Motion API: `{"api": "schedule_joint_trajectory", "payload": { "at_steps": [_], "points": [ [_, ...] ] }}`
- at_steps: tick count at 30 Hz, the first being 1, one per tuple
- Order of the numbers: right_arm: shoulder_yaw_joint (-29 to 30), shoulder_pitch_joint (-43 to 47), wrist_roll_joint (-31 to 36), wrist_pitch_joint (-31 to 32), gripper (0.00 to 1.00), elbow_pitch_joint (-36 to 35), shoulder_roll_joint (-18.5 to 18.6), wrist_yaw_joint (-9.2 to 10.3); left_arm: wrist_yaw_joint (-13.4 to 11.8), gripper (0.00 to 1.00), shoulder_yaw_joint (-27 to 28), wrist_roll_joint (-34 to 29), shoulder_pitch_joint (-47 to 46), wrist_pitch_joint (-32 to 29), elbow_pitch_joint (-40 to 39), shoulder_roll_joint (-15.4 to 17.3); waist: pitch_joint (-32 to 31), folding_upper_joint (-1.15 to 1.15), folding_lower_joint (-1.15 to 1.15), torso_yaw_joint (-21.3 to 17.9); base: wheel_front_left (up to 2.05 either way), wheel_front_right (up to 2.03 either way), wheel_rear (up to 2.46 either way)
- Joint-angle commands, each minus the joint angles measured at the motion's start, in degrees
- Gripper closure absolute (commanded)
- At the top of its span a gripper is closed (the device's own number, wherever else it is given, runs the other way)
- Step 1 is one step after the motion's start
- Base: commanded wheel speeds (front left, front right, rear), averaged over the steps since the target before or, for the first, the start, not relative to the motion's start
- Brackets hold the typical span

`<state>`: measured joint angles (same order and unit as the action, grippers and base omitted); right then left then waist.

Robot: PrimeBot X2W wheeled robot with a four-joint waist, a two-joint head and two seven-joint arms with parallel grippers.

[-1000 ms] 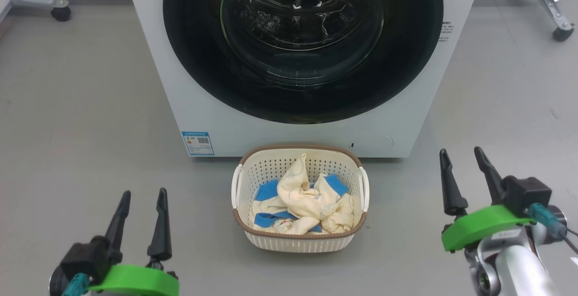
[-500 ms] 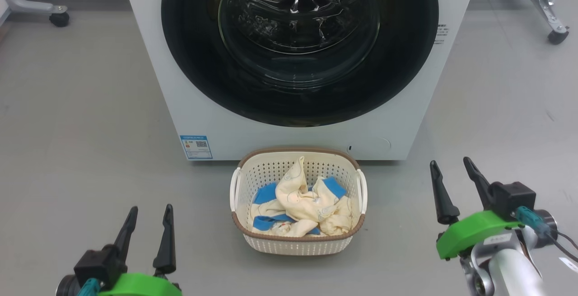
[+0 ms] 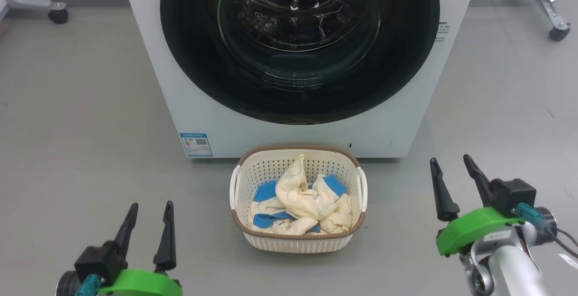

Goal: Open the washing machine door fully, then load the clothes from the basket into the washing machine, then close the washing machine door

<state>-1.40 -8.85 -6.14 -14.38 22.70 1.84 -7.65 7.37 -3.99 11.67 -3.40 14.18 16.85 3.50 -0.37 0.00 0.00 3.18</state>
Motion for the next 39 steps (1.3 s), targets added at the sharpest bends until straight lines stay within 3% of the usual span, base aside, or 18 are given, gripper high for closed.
{"api": "schedule_joint_trajectory", "payload": {
  "at_steps": [1, 29, 39],
  "points": [
    [-1.0, -3.0, -0.4, -0.6, 0.00, -1.6, 1.0, 0.16, 0.1, 0.00, 1.9, 0.2, -2.8, 0.8, -1.6, 1.0, 0.1, 0.00, 0.00, 0.0, 0.00, 0.00, 0.00],
    [-0.7, -3.0, -0.2, -0.6, 0.00, -1.3, 1.0, 0.16, 0.1, 0.00, 0.9, 1.6, -2.9, 0.8, -0.9, 1.4, 0.2, 0.00, 0.00, 0.3, 0.00, 0.00, 0.00],
    [-0.9, -3.1, -0.3, -0.6, 0.00, -1.2, 1.0, 0.16, 0.1, 0.00, -0.1, 2.0, -3.2, 0.8, -0.4, 1.9, 0.6, 0.00, 0.00, 0.4, 0.49, 0.49, -0.97]
  ]
}}
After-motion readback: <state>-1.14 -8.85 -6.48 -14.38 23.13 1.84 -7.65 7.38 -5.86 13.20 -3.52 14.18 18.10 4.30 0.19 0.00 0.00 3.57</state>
